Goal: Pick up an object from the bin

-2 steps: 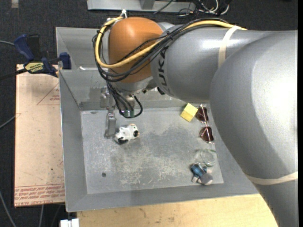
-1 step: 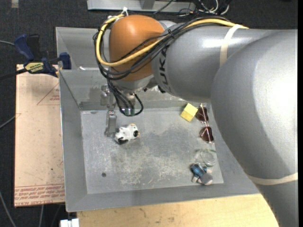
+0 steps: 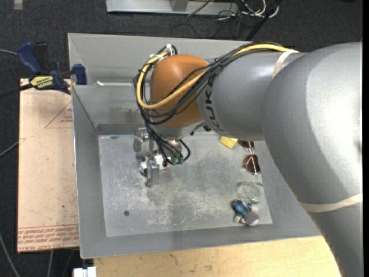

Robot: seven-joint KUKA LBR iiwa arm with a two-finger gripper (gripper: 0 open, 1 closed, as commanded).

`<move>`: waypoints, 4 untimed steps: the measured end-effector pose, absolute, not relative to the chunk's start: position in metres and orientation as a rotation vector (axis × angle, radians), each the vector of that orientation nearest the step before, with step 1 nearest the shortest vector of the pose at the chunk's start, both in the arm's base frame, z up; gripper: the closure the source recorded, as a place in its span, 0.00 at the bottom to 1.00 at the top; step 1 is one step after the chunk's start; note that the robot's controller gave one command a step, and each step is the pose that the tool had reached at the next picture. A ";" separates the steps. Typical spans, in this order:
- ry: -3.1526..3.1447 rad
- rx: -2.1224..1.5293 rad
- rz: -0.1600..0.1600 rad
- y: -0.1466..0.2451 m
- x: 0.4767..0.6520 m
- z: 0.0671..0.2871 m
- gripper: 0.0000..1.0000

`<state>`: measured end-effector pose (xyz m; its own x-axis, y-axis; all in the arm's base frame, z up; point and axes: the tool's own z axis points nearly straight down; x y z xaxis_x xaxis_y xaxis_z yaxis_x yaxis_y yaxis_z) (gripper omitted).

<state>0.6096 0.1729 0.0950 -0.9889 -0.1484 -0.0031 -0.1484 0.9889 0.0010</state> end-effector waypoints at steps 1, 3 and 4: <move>3.131 -0.301 0.000 0.158 0.601 0.086 0.00; 3.128 -0.256 0.003 0.141 0.607 0.081 0.00; 3.106 -0.451 0.003 0.142 0.609 0.070 1.00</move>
Offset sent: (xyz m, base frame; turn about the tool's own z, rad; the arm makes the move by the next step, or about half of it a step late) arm -0.0002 -0.0319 0.0064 -0.1165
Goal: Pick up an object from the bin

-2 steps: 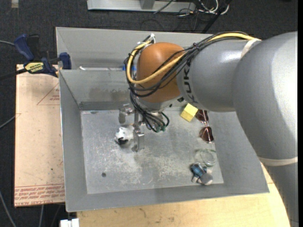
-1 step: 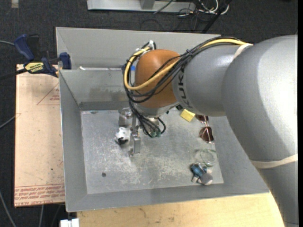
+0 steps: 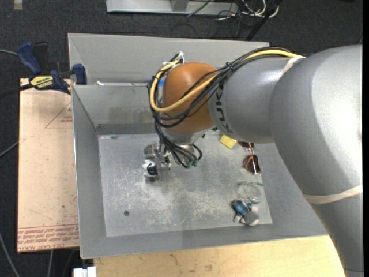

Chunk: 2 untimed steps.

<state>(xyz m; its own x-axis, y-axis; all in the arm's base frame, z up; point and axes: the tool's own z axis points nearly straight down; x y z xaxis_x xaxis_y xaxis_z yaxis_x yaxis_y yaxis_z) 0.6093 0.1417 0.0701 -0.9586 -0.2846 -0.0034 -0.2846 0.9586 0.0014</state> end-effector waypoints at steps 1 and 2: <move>3.106 -0.451 0.003 0.142 0.609 0.070 1.00; 3.108 -0.451 0.003 0.142 0.609 0.072 1.00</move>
Offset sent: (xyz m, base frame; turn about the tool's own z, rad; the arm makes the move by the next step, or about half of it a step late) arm 0.0000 0.0000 0.0186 0.0000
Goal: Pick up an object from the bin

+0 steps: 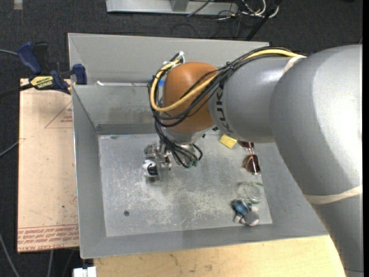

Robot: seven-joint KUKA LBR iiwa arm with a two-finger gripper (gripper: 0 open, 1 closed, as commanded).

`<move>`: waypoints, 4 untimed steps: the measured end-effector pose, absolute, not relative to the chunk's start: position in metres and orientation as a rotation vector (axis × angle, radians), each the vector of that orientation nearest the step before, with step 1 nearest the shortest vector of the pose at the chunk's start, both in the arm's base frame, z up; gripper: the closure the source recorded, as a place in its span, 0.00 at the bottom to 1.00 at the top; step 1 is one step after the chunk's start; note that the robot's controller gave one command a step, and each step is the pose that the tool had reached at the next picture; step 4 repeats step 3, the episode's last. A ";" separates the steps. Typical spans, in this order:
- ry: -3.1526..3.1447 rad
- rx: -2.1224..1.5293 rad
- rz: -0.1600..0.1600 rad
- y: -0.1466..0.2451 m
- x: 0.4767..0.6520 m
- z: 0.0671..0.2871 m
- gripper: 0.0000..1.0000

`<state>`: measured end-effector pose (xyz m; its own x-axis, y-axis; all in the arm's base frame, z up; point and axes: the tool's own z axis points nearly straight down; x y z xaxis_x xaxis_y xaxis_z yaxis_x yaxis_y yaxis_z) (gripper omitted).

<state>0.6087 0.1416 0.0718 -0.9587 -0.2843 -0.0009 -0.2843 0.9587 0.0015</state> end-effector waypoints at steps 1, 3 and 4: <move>3.113 -0.451 0.002 0.141 0.607 0.080 1.00; 3.107 -0.449 0.002 0.142 0.609 0.124 1.00; 3.107 -0.449 0.002 0.142 0.609 0.124 1.00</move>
Offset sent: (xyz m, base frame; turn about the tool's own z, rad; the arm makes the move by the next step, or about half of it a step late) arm -0.0001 0.0000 0.0846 0.0000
